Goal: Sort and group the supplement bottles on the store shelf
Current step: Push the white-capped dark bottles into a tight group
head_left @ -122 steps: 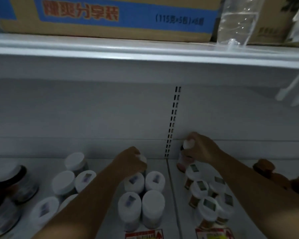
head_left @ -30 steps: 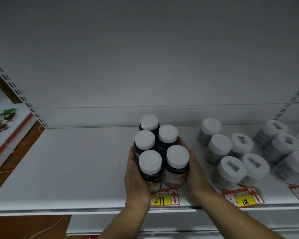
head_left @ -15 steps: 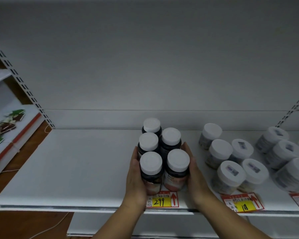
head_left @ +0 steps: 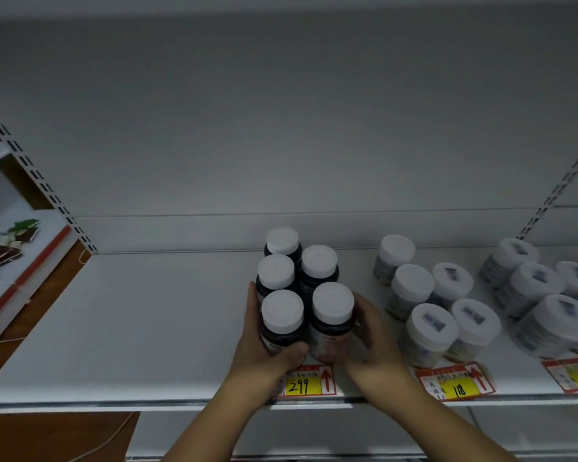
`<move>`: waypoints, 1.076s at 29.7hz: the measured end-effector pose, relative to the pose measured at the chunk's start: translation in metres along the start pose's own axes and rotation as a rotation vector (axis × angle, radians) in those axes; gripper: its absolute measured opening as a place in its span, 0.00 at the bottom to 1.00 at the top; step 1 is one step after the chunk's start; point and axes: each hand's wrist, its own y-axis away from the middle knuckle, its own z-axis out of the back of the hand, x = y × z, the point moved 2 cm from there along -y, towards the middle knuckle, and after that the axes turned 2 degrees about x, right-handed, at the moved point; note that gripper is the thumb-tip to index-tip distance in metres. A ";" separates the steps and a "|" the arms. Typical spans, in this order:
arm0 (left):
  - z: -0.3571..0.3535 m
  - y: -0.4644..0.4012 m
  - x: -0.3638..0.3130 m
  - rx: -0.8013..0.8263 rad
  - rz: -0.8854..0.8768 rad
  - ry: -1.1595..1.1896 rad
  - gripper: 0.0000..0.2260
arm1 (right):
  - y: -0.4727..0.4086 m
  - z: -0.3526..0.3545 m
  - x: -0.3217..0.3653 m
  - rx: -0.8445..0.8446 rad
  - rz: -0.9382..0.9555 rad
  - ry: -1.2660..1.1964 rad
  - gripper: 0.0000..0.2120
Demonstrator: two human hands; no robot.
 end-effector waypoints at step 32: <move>0.015 -0.037 -0.013 0.040 0.250 0.294 0.23 | -0.060 0.014 0.062 -0.131 0.070 0.019 0.12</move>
